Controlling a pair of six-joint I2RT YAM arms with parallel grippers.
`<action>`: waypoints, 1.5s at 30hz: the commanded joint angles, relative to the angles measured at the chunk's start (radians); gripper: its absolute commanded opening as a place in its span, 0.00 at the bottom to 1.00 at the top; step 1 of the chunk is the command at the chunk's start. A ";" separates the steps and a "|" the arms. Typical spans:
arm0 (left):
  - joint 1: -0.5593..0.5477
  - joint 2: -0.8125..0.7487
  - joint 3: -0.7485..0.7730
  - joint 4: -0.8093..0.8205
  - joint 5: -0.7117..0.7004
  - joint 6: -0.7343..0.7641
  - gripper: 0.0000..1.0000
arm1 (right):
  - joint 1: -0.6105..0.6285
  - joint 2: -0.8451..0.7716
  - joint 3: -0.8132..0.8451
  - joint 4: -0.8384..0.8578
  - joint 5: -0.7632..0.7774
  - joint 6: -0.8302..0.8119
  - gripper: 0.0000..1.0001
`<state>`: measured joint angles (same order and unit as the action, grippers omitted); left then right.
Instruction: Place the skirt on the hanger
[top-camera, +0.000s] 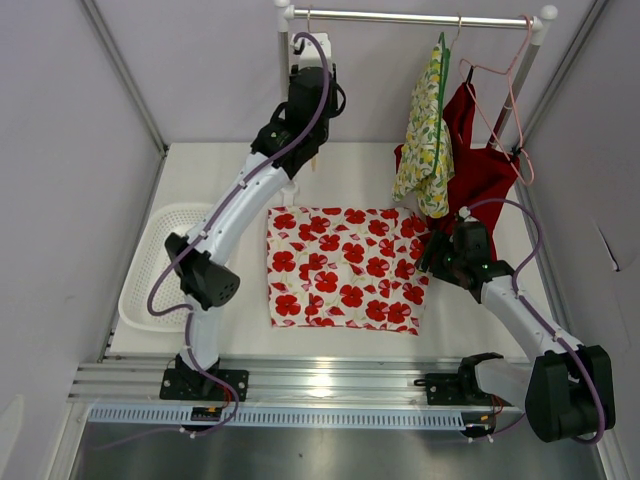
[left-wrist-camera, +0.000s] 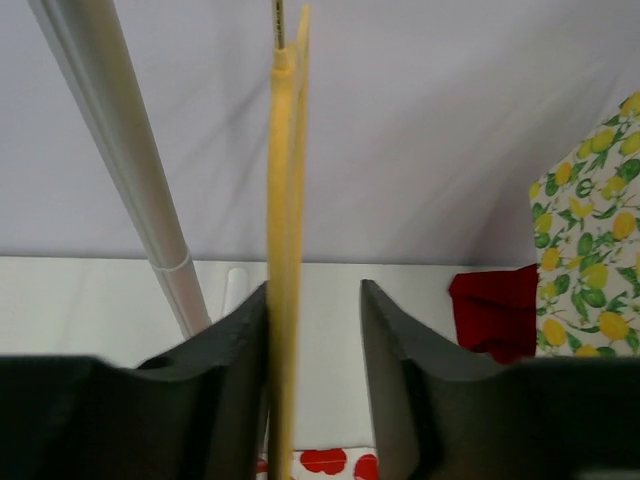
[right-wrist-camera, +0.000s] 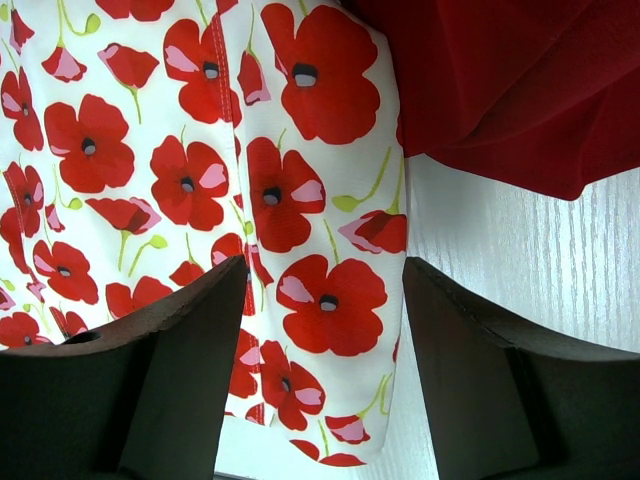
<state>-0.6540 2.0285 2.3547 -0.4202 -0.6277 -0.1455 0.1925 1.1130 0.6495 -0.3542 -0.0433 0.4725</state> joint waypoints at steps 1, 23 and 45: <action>0.005 -0.002 0.049 0.047 -0.021 0.043 0.35 | -0.001 -0.010 0.032 0.020 -0.009 -0.015 0.69; 0.056 -0.140 -0.063 0.241 0.284 0.121 0.00 | -0.010 -0.002 0.029 0.037 -0.012 -0.023 0.66; 0.056 -0.396 -0.429 0.221 0.430 0.129 0.00 | -0.019 -0.027 0.038 0.000 -0.004 -0.028 0.66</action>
<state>-0.6018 1.7206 1.9579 -0.2665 -0.2462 -0.0257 0.1799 1.1110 0.6495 -0.3470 -0.0525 0.4610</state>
